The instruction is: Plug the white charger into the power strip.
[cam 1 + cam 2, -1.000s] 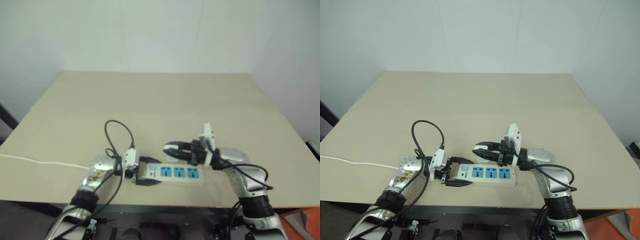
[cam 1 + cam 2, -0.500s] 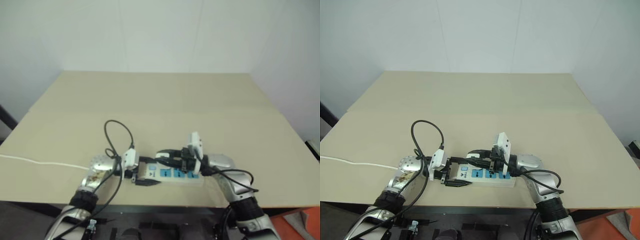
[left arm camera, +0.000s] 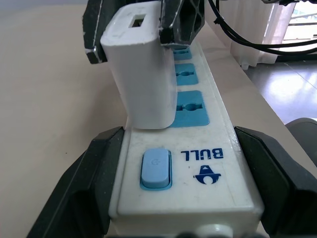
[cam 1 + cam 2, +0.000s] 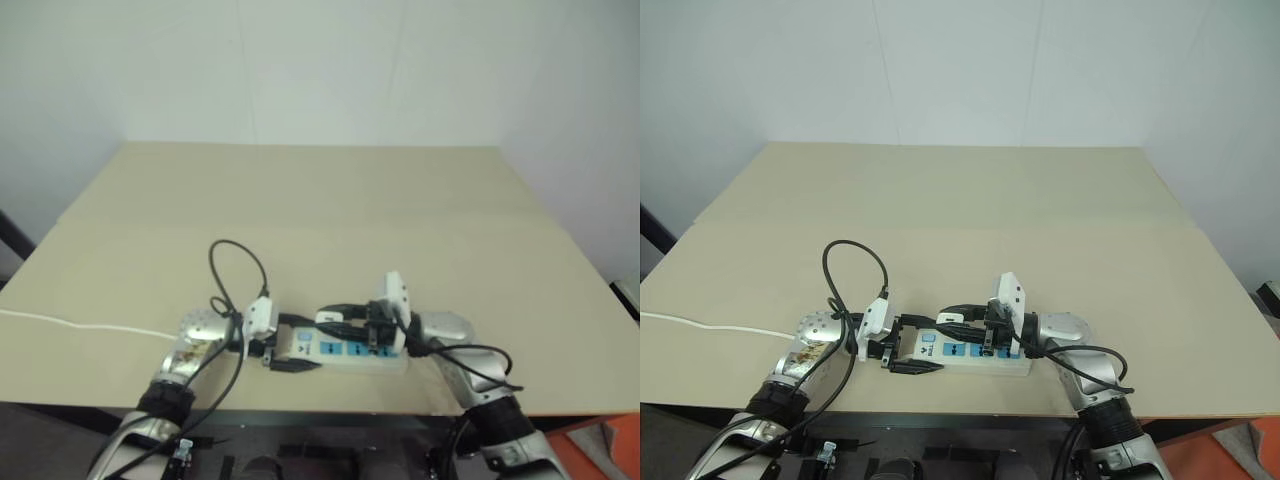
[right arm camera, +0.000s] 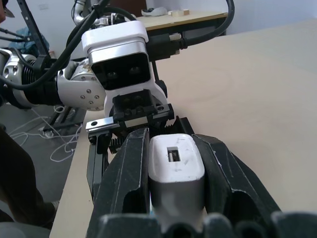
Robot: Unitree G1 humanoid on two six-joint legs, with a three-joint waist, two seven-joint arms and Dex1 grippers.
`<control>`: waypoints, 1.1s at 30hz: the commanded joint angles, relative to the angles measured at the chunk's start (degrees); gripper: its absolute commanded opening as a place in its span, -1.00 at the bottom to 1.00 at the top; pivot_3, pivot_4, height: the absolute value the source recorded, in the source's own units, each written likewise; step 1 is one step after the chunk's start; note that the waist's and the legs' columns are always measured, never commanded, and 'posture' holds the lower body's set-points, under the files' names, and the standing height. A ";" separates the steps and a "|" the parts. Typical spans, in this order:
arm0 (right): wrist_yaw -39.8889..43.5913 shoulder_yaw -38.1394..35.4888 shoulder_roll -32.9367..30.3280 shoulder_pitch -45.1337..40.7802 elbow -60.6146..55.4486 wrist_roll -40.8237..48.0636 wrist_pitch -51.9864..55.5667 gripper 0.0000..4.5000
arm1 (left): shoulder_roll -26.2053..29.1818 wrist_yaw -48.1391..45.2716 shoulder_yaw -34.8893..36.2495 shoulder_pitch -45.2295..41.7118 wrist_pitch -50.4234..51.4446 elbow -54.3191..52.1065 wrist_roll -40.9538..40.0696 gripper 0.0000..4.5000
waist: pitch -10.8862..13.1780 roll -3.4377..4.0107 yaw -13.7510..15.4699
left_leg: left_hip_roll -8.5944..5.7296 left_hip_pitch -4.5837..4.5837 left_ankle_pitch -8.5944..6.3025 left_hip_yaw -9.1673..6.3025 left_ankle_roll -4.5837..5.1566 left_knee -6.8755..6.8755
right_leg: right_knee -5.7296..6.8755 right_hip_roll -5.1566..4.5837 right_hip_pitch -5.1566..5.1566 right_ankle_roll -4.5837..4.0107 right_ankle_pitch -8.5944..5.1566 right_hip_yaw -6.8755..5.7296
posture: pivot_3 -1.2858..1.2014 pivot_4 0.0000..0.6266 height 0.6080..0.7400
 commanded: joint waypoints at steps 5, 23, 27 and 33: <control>0.95 -0.94 -3.17 0.92 0.25 -0.23 -0.12 -0.47 | 1.37 -0.37 -0.86 1.40 1.14 0.44 1.54 0.46 | 0.00 0.00 0.01 | 0.00 0.00 0.00 0.00 0.00 0.00 | 0.00 0.00 0.00 0.02 -0.01 0.00 | 0.03 -0.52 1.00; 2.60 9.25 -2.59 -2.55 5.53 -7.45 -4.78 -0.47 | 2.05 1.07 -1.20 2.09 1.44 -0.45 1.37 0.46 | -0.16 -0.03 -0.68 | 0.12 0.57 -0.01 0.02 0.00 -0.13 | -0.11 0.11 0.52 0.02 -0.10 0.01 | 0.03 -0.52 1.00; 2.65 9.40 -2.57 -1.44 5.86 -7.95 -4.72 -0.47 | 2.23 1.28 -1.14 2.43 1.75 -0.98 1.29 0.46 | -0.36 -0.02 -1.08 | 0.21 0.91 -0.02 0.03 -0.01 -0.26 | -0.19 0.21 0.80 -0.05 -0.16 0.03 | 0.03 -0.52 1.00; 2.19 8.64 -2.19 -2.02 5.46 -7.04 -2.43 -0.15 | 2.41 1.40 -1.08 2.71 2.18 -1.46 1.21 0.46 | -0.58 0.00 -1.18 | 0.24 0.95 -0.02 0.04 -0.01 -0.34 | -0.21 0.23 0.80 -0.08 -0.18 0.04 | 0.03 -0.52 1.00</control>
